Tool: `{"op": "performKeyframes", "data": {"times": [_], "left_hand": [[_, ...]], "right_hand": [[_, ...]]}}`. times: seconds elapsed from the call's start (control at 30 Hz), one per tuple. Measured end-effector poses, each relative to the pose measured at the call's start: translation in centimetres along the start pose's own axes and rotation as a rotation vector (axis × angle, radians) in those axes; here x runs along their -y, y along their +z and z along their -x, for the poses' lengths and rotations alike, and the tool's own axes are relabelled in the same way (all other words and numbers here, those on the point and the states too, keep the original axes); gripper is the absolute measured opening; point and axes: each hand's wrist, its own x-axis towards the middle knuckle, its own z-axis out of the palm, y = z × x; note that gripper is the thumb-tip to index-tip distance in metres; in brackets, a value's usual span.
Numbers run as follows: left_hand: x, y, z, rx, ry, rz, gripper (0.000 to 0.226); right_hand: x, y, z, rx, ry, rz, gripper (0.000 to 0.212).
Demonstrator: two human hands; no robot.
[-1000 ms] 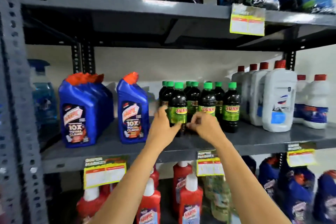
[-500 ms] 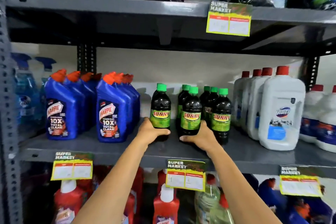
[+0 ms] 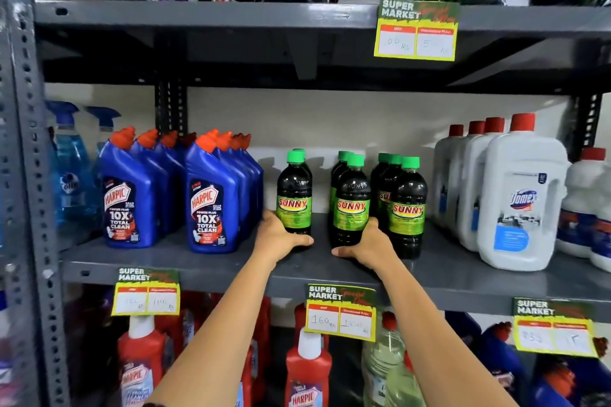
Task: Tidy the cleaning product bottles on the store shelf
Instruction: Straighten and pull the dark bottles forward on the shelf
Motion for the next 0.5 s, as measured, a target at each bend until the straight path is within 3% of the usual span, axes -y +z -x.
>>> {"op": "performKeyframes", "data": {"times": [0.17,0.5], "left_hand": [[-0.17,-0.14,0.14,0.038,-0.034,-0.071,0.106],[0.06,-0.28,0.40,0.023,0.017,-0.075,0.098]], "right_hand": [[0.02,-0.18,0.44,0.004,0.010,0.003,0.088],[0.49,-0.29,0.98,0.020,0.000,0.044,0.085]]}}
